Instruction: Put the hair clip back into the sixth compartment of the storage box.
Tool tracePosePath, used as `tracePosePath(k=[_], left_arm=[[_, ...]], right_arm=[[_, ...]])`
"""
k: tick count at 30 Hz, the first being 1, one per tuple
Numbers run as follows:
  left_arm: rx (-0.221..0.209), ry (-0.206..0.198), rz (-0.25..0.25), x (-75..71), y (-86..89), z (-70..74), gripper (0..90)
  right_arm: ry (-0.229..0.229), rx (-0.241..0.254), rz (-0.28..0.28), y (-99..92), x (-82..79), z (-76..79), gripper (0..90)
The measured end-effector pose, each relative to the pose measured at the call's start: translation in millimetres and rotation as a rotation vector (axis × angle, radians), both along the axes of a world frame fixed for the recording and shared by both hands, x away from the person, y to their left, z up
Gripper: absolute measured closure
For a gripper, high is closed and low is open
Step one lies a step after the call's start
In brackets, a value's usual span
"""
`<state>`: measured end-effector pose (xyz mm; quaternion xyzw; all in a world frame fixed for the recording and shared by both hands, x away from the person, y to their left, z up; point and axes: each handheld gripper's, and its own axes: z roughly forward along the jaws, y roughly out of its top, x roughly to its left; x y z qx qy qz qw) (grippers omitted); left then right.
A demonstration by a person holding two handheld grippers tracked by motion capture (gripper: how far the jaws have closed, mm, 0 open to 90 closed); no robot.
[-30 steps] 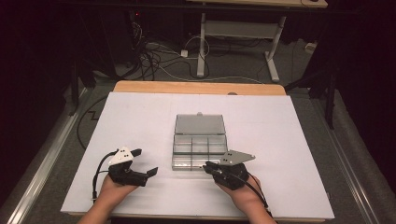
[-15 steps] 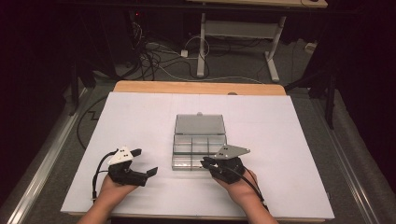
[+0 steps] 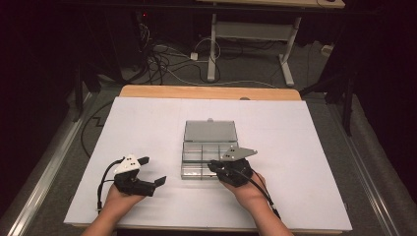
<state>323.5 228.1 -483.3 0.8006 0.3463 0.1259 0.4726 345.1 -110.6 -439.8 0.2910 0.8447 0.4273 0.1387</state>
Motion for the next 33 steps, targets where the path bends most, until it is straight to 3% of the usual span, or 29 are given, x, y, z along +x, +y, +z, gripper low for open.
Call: tracePosePath(k=[24, 33], left_arm=[[0.004, -0.005, 0.0, -0.4, -0.6, 0.0, 0.2], [0.003, -0.004, 0.001, -0.3, -0.4, 0.0, 0.2]], right_arm=[[0.032, -0.006, 0.006, 4.9, 5.2, -1.9, 80.2], [0.038, 0.009, 0.004, 3.5, 5.5, -1.2, 74.5]])
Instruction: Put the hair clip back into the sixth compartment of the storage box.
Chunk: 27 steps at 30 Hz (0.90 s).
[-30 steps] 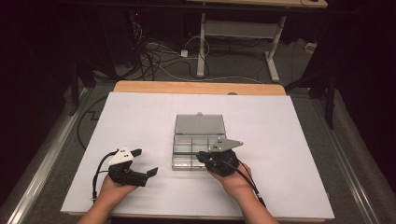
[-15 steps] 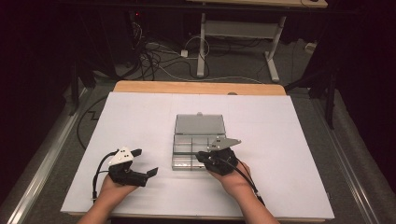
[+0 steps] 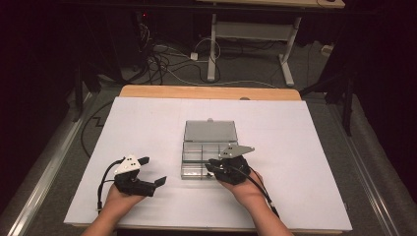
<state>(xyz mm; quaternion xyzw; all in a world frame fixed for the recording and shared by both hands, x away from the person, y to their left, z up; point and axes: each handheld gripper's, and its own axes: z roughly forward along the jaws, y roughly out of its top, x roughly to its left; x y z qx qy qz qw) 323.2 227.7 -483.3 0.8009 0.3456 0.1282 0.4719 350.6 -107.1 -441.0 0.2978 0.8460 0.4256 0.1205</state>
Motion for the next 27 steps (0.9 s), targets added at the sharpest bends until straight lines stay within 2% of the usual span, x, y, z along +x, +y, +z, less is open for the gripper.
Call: tracePosePath(k=[9, 19, 27], left_arm=[[-0.004, -0.001, 0.0, -0.3, 0.5, 0.1, 0.2], [-0.009, -0.001, 0.004, -0.4, 1.2, 0.1, 0.2], [-0.017, -0.004, 0.003, -0.7, 1.9, 0.0, 0.2]], right_arm=[[-0.003, 0.014, -0.005, -8.4, -6.7, 0.5, 73.4], [-0.016, 0.041, -0.023, -26.6, -18.4, 2.0, 71.9], [-0.019, 0.066, -0.034, -44.4, -27.5, 1.4, 67.1]])
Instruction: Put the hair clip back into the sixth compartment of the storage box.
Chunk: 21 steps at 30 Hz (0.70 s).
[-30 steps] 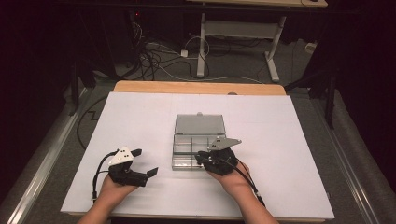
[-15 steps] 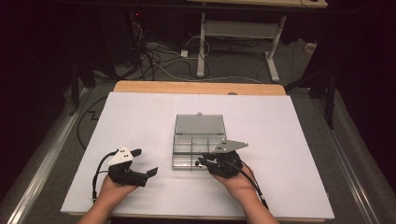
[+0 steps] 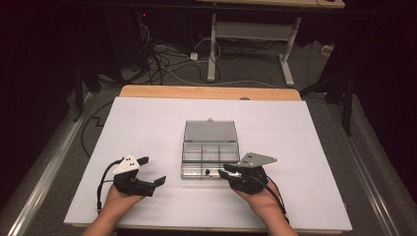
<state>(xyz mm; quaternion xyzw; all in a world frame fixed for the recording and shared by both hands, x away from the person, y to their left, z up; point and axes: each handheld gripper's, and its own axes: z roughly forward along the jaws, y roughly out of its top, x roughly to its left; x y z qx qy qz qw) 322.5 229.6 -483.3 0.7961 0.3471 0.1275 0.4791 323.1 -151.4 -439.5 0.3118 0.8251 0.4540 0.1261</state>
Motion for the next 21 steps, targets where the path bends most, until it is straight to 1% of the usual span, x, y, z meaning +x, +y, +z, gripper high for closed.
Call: tracePosePath(k=[8, 10, 14, 18, 21], left_arm=[[-0.003, -0.002, -0.001, -0.4, 0.2, 0.0, 0.2], [-0.002, -0.002, -0.001, -0.4, 0.2, 0.0, 0.2], [-0.004, -0.002, -0.001, -0.5, 0.3, 0.0, 0.2], [-0.005, -0.001, -0.003, -0.5, 0.2, 0.0, 0.2], [-0.005, -0.001, -0.005, -0.5, 0.2, 0.0, 0.2]], right_arm=[[-0.008, 0.009, -0.034, -18.4, -8.6, -1.1, 57.7], [-0.013, 0.019, -0.045, -22.3, -10.5, -1.9, 56.5], [-0.018, 0.026, -0.055, -26.9, -12.9, -4.8, 52.9], [-0.013, 0.029, -0.064, -30.9, -14.2, -8.1, 48.3], [-0.018, 0.019, -0.076, -33.7, -15.6, -10.1, 44.6]])
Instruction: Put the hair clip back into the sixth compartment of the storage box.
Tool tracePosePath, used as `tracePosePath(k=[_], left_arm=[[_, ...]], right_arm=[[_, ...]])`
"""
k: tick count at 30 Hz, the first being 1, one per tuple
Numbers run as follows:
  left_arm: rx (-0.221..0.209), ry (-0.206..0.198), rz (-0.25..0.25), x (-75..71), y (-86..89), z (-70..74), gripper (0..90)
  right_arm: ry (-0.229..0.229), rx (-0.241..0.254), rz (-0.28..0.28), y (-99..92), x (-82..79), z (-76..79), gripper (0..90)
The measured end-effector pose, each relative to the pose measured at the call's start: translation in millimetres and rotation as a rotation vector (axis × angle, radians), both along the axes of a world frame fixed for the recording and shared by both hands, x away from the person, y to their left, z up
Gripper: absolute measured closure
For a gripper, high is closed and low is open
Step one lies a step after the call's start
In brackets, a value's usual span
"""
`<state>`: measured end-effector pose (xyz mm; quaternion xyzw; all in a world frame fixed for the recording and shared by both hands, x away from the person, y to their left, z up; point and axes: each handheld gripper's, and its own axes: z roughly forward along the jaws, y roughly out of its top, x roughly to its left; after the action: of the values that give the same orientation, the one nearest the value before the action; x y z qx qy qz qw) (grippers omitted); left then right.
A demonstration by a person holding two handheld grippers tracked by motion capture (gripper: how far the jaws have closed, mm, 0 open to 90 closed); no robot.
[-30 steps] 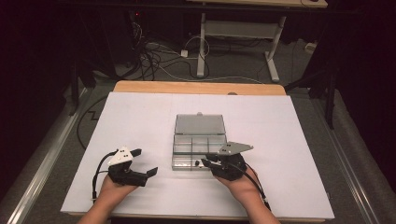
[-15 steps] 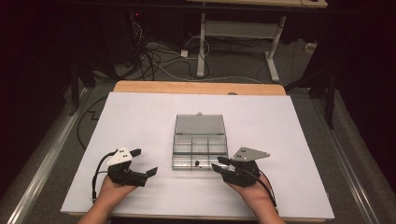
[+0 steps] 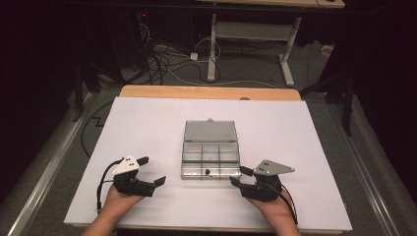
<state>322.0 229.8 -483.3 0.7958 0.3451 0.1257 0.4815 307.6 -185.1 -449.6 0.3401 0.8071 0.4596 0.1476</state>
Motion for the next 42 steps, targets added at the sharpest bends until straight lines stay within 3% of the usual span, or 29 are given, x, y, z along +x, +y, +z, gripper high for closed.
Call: tracePosePath(k=[23, 31, 35, 42], left_arm=[[-0.004, 0.004, -0.004, 0.0, 0.6, 0.2, 0.1], [-0.004, 0.004, -0.004, 0.0, 0.7, 0.2, 0.2], [-0.006, 0.003, -0.005, 0.0, 0.9, 0.2, 0.1], [-0.017, -0.002, 0.004, -0.9, 2.0, 0.1, 0.0]], right_arm=[[0.036, 0.0, -0.059, -22.7, 0.4, -16.1, 15.1], [0.029, 0.003, -0.067, -27.6, 1.5, -17.4, 8.8], [0.022, 0.002, -0.094, -31.3, 2.8, -17.5, 0.0], [0.026, -0.001, -0.131, -33.3, 7.7, -18.2, 0.0]])
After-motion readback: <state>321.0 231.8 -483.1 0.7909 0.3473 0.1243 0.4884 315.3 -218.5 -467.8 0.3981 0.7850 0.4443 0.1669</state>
